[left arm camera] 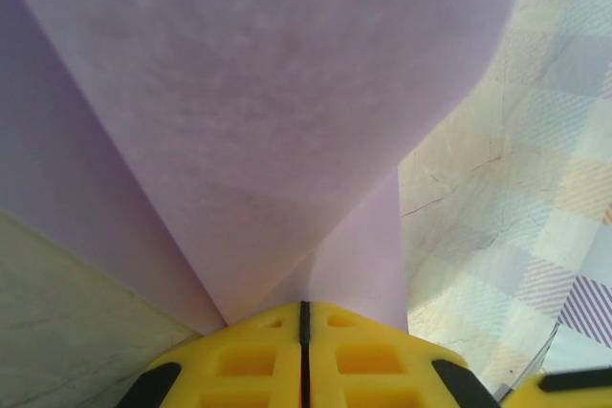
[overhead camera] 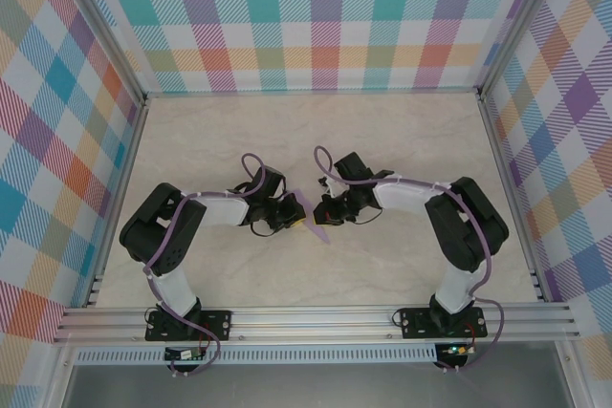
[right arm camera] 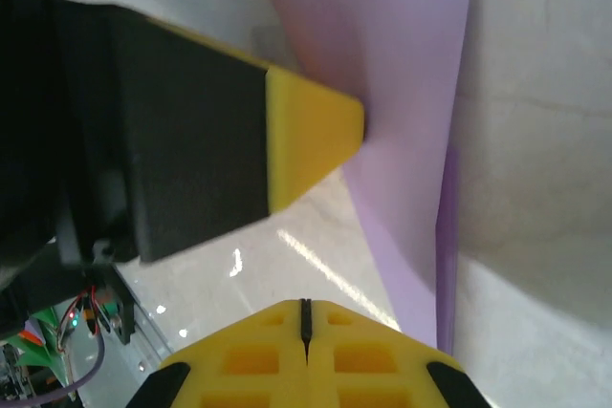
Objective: Fold a paper plane with a square sheet of paper (pick it up from the middle)
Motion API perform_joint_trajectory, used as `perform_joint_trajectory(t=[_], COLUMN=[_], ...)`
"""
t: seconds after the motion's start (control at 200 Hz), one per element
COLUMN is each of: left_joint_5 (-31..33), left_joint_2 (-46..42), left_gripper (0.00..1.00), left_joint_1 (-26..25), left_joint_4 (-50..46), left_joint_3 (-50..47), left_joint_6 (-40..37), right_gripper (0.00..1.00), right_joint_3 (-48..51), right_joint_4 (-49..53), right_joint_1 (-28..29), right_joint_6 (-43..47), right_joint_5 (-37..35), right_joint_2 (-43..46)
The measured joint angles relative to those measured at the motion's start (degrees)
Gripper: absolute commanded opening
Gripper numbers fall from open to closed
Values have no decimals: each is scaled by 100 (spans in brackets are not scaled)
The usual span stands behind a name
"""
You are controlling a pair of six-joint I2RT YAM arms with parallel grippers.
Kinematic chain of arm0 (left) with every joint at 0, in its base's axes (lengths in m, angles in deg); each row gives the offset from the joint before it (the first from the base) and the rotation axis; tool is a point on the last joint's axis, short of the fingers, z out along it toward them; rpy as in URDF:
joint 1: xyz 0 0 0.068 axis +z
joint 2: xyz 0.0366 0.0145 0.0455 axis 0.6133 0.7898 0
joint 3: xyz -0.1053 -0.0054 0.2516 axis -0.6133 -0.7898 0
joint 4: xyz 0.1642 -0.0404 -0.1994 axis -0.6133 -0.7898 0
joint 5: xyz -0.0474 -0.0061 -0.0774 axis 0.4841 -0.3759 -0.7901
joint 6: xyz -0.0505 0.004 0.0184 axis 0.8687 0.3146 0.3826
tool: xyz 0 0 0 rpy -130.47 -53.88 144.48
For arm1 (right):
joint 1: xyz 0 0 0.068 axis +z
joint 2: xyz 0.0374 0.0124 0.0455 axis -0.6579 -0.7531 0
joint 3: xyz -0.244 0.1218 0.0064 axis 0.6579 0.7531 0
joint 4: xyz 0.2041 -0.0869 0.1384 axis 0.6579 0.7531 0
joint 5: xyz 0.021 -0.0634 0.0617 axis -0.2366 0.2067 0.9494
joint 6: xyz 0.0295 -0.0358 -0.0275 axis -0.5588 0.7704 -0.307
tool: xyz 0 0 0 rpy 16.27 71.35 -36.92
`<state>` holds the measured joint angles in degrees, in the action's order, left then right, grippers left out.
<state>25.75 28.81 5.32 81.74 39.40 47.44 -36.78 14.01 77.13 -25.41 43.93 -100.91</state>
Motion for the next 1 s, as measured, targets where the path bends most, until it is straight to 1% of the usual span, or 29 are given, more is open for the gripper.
perform_joint_trajectory(t=[0.255,0.575,0.685,0.84,1.0], left_joint_5=[0,17,26,59,72], left_joint_2=[0,0,0,7,11], left_gripper=[7,7,7,6,6], left_joint_1=[0,0,0,-4,-11], left_joint_4=[-22,-85,-118,-197,-245], left_joint_3=[11,37,55,94,120], left_joint_6=[-20,-42,-63,-90,-107], right_gripper=[0,0,0,0,0], right_joint_3=[-116,-116,31,455,1047], right_joint_4=[7,146,133,-63,13], right_joint_1=[20,50,50,44,44], right_joint_6=[31,138,205,247,247], right_joint_5=[39,46,39,52,46], right_joint_2=[-496,-557,-555,-280,214])
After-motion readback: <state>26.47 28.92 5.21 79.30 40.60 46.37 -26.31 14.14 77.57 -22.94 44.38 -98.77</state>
